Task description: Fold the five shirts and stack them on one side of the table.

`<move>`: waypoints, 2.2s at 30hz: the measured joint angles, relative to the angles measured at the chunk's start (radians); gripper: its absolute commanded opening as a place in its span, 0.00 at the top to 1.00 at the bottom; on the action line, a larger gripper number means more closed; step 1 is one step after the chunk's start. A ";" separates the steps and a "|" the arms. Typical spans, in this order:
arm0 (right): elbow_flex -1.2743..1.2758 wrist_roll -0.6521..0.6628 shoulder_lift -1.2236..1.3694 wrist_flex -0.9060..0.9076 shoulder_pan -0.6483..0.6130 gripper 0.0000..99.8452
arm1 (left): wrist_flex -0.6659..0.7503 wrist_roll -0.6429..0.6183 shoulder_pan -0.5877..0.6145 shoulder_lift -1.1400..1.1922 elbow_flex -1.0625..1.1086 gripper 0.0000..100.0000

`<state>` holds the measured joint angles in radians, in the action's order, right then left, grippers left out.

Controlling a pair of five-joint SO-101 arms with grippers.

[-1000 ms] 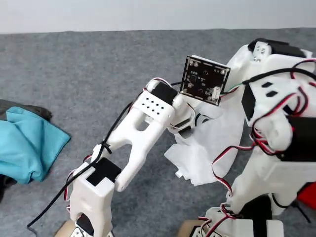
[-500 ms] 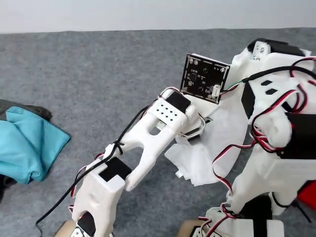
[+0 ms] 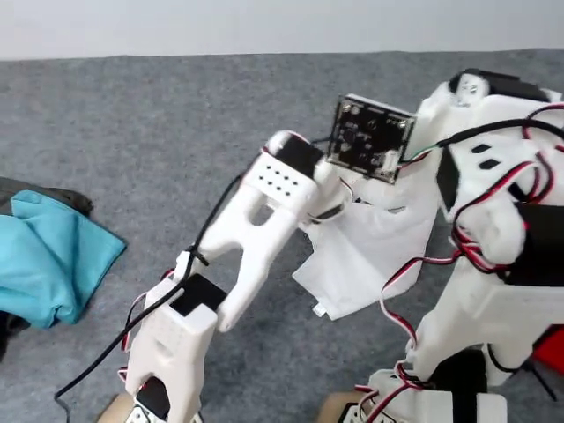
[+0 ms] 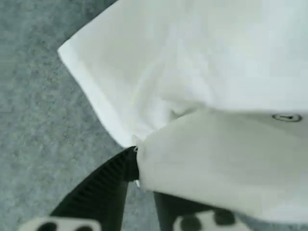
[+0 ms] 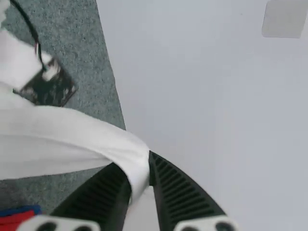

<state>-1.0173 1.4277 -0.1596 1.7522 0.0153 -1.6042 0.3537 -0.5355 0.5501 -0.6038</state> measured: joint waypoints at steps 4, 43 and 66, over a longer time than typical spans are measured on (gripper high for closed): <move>0.000 -0.014 0.043 0.000 0.084 0.99 | -0.109 0.000 0.043 0.000 -0.147 0.99; 0.000 -0.770 0.198 0.005 0.199 0.99 | -0.118 -0.006 0.519 -0.591 -0.293 0.99; -0.265 -0.516 -0.109 -0.204 0.121 0.99 | -0.077 -0.005 0.531 -0.832 -0.302 0.99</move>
<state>-1.2827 0.9122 -0.2685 1.5482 0.1366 -1.6809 0.3491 -0.0046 -0.2816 -0.9060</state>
